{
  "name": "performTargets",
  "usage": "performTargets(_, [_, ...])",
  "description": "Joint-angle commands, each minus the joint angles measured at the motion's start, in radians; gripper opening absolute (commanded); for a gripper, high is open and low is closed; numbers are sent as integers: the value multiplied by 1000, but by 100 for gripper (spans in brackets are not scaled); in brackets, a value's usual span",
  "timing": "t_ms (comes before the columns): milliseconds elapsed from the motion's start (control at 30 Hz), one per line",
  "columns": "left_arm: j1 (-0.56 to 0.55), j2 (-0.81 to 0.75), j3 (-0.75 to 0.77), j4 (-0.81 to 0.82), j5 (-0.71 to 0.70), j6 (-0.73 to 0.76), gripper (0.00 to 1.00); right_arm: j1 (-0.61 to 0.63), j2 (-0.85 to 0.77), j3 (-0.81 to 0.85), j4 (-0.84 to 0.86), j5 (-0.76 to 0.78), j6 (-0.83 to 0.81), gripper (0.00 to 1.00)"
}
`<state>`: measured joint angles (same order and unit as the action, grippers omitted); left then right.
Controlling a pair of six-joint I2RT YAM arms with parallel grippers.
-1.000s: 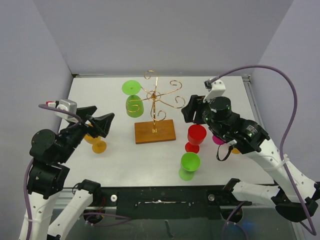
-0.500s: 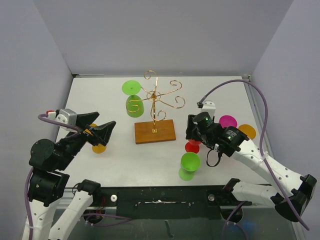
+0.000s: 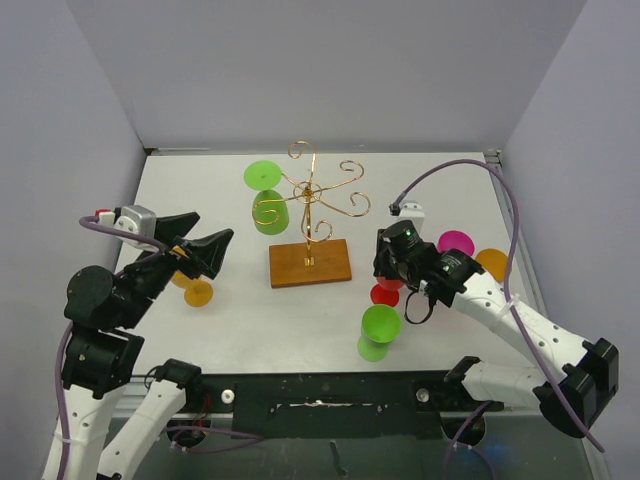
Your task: Place the wine glass upside down on the wine glass rack
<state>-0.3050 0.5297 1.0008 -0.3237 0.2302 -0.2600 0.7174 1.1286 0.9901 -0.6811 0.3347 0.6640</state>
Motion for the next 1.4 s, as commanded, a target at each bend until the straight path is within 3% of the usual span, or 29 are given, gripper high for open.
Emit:
performTargets(0, [2,28,34,82,3,-14,77,-18,8,-21,78,-48,-31,33])
performTargets(233, [3,34,33,99,17,-19,77,-25,45,-13,88,-59,-48,28])
performTargets(500, [1,38,43,151,52,-51,77,-23,38,28,57,38,-61,0])
performTargets(833, [2,110,44,352,178,-183,77,-24,-123,116,114,318,-140,0])
performTargets(933, [3,141,52,432,185,-267,77,-24,-173,140,225,369,-226,0])
performTargets(1067, [3,193,53,614,190,-453,77,-23,-239,137,504,387,-347,0])
performTargets(1167, [2,247,41,798,183,-599,76,-23,-300,65,790,276,-416,0])
performTargets(1367, [0,343,72,857,142,-827,71,-23,-308,35,1080,93,-405,0])
